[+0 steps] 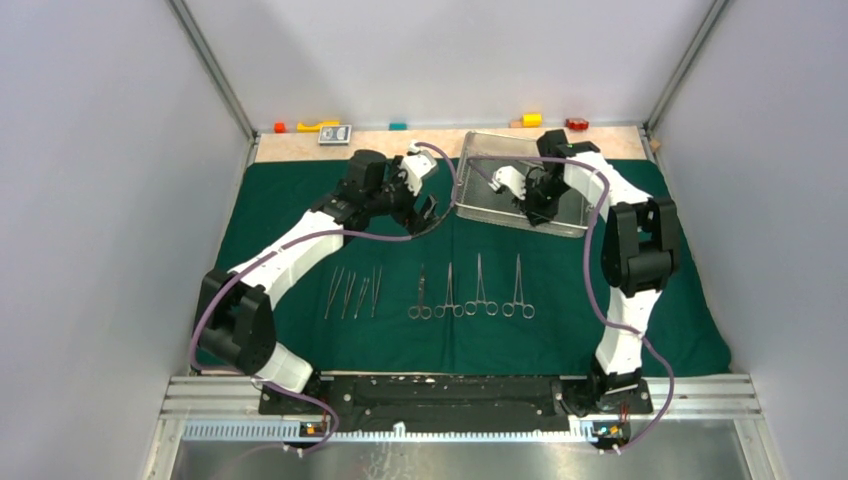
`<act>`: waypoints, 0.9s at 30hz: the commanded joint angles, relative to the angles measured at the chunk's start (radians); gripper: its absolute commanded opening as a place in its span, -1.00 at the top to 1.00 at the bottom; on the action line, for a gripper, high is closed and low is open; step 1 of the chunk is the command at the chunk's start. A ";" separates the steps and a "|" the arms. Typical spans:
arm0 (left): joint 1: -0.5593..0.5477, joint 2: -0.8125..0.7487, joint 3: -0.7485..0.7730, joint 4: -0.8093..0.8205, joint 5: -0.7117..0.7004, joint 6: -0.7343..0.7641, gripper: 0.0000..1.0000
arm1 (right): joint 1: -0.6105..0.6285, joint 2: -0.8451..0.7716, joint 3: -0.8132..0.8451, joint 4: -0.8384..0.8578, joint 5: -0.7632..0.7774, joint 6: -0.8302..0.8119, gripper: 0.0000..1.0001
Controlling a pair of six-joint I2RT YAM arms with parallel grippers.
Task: Open and lay out the surgical kit
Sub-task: Adjust the container in the surgical kit, then pick up the medical item from the container.
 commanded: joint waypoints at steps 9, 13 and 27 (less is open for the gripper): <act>0.008 -0.012 0.014 0.040 -0.046 0.019 -0.90 | -0.038 -0.006 0.165 0.088 -0.167 0.185 -0.13; 0.013 -0.016 0.019 0.037 -0.065 0.013 -0.97 | -0.053 0.043 0.266 0.166 -0.174 0.303 -0.13; 0.037 0.010 0.028 0.037 -0.074 -0.001 -0.98 | -0.045 0.466 0.747 0.274 -0.021 0.415 -0.08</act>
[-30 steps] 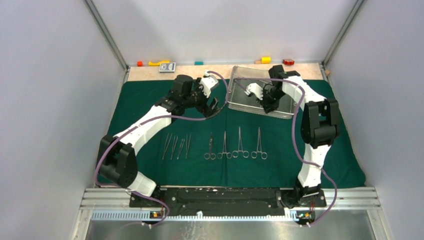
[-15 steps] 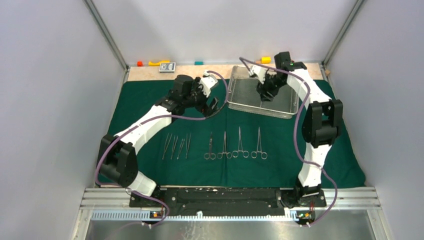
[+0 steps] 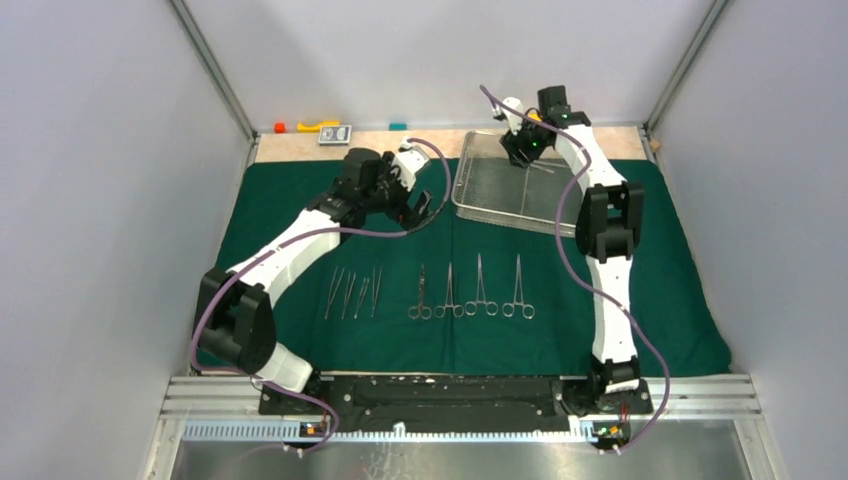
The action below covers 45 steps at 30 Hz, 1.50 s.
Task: Open and lay out the surgical kit
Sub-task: Pick up the medical item from the container.
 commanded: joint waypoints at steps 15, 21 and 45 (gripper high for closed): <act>0.017 0.048 0.047 0.035 0.008 -0.004 -0.98 | 0.020 0.190 0.199 0.089 0.073 0.024 0.02; 0.022 0.068 0.059 0.035 0.015 -0.008 -0.98 | 0.020 0.226 0.224 0.093 0.074 0.023 0.09; 0.031 0.092 0.075 0.036 0.027 -0.017 -0.98 | -0.005 0.275 0.252 0.083 0.064 0.046 0.93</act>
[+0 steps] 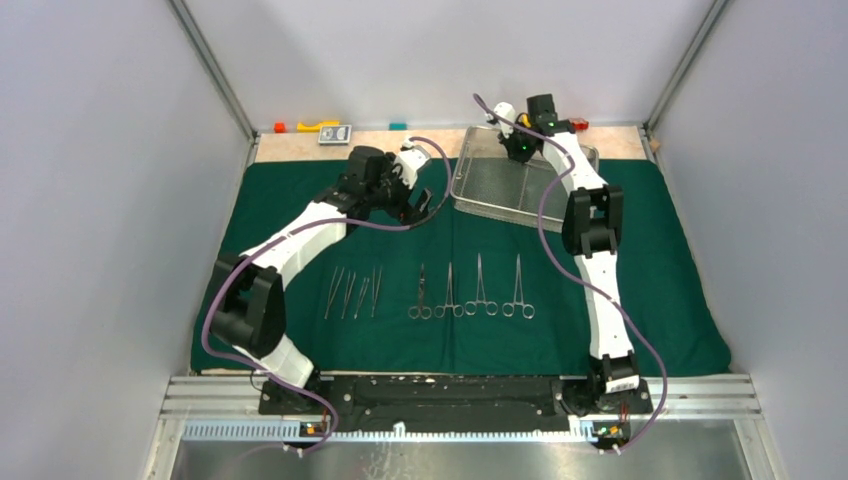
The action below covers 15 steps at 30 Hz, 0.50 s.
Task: Open and lay out the surgical kit
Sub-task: Pick up the medical item from the container.
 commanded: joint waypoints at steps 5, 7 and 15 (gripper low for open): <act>0.005 -0.004 0.042 0.036 0.028 -0.014 -0.98 | -0.016 -0.055 -0.035 0.035 -0.038 0.066 1.00; 0.005 -0.009 0.039 0.036 0.032 -0.014 -0.98 | -0.016 -0.081 -0.053 0.036 -0.052 0.091 1.00; 0.005 -0.021 0.032 0.038 0.049 -0.013 -0.98 | -0.015 -0.180 -0.108 0.058 -0.034 0.211 1.00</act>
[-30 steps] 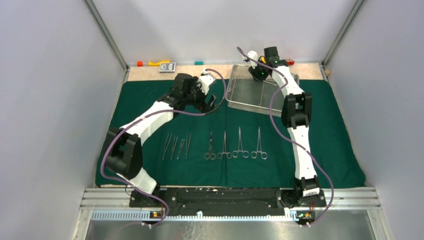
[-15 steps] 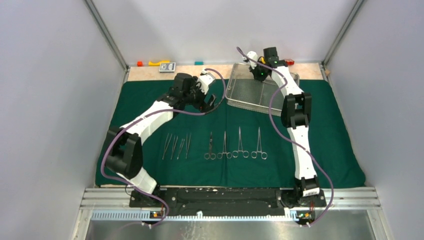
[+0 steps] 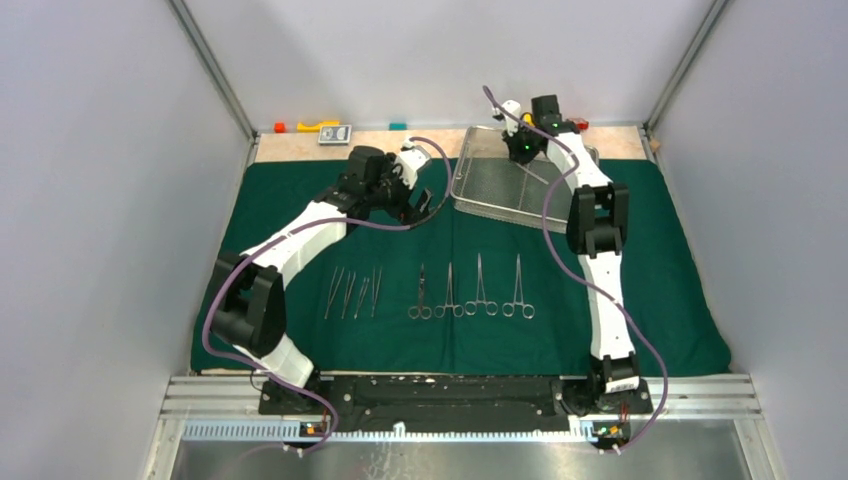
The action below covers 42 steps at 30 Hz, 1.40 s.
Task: Open and lay out the surgical kit
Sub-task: Pick up the medical item from the container.
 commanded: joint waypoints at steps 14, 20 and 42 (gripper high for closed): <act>0.003 -0.038 0.030 0.052 0.033 -0.018 -0.97 | -0.001 -0.333 -0.162 0.032 0.104 0.206 1.00; 0.003 -0.052 0.030 0.057 0.021 -0.035 -0.95 | 0.000 -0.407 -0.172 -0.005 0.132 0.262 1.00; 0.004 -0.172 -0.039 0.126 -0.090 -0.085 -0.98 | 0.008 -1.236 -1.140 0.182 0.208 0.543 1.00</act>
